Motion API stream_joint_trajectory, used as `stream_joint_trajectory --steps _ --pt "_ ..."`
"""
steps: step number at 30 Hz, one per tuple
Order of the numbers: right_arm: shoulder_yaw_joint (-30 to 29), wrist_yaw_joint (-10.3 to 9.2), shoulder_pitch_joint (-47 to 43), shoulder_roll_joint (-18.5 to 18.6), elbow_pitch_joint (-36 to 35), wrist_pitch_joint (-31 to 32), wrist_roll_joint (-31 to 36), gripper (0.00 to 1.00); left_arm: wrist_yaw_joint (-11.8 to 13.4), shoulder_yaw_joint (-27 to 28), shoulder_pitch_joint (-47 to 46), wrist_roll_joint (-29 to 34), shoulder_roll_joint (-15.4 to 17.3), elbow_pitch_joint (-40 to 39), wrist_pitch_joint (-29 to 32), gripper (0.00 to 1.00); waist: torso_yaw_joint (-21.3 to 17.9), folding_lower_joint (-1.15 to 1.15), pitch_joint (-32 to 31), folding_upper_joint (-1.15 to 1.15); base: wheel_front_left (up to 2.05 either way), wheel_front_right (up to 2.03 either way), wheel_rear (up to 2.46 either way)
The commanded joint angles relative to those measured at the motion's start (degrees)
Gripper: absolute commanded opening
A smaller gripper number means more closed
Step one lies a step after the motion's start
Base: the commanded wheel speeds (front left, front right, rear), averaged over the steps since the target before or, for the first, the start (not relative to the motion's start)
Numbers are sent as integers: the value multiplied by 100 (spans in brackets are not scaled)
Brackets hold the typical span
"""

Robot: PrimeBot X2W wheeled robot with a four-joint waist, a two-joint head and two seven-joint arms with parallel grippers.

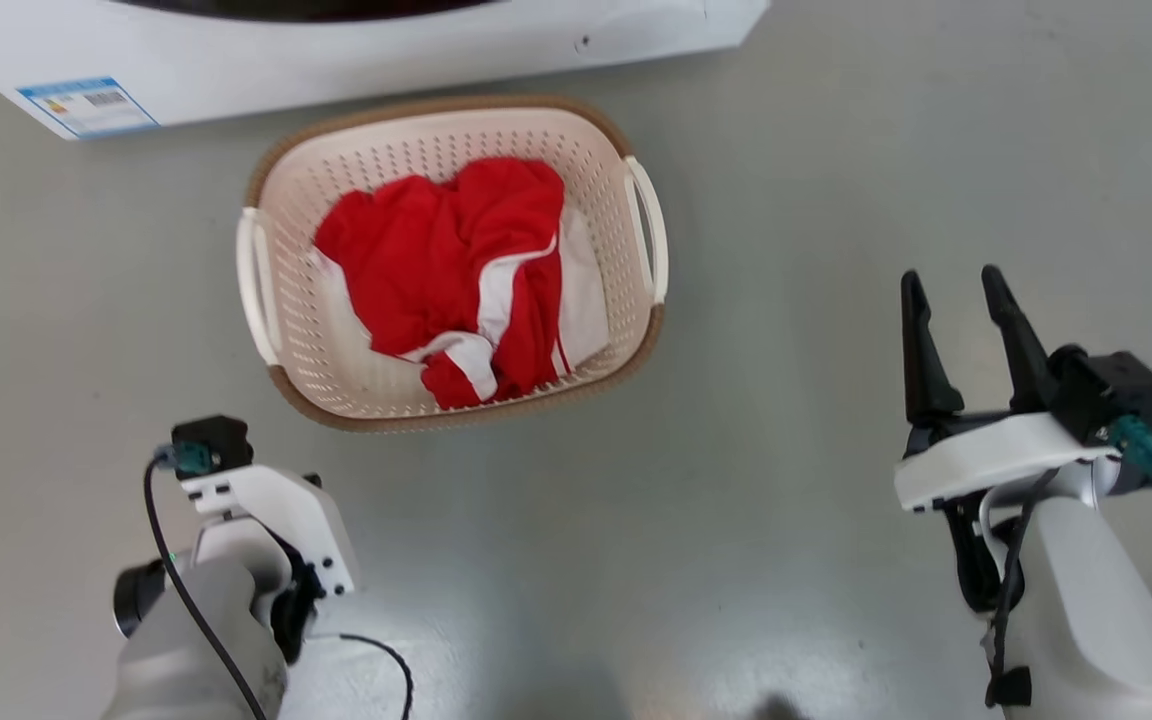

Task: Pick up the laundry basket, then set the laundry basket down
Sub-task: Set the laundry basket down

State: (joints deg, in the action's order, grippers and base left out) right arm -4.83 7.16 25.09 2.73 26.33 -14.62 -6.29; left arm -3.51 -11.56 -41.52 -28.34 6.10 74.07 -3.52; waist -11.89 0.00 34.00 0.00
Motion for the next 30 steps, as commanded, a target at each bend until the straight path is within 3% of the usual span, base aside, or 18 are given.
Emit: stream_joint_trajectory --steps 1,4,6,7,8,10,11,21,30 --pt "106 33 -185 15 -75 -38 91 100 41 103 208 -76 100 -30 -20 0 125 0 -197 0 0 0 0" --pt "109 33 -253 15 -28 -38 177 100 37 127 374 -143 43 -26 -71 0 241 0 -447 0 0 0 0" --pt "100 33 -308 15 11 -38 247 100 46 144 480 -184 3 -24 -146 21 328 0 -620 0 0 0 0" --pt "91 33 -333 15 31 -38 284 100 48 154 533 -206 -16 -24 -185 44 371 0 -708 0 0 0 0" --pt "85 33 -360 15 51 -38 322 100 51 150 586 -214 -30 -23 -224 49 414 0 -797 0 0 0 0" --pt "67 33 -418 15 87 -38 388 100 60 136 687 -219 -52 -22 -326 86 502 0 -970 0 0 0 0" --pt "60 33 -450 15 103 -38 422 100 52 161 734 -257 -68 -21 -365 100 546 0 -1057 0 0 0 0" --pt "28 33 -772 15 190 -38 667 100 -28 258 1058 -446 -139 -102 -930 100 919 0 -1837 0 0 0 0" --pt "57 33 -1024 15 200 -38 825 100 -141 371 1301 -474 -118 -744 -1141 100 1115 0 -2385 0 0 0 0"
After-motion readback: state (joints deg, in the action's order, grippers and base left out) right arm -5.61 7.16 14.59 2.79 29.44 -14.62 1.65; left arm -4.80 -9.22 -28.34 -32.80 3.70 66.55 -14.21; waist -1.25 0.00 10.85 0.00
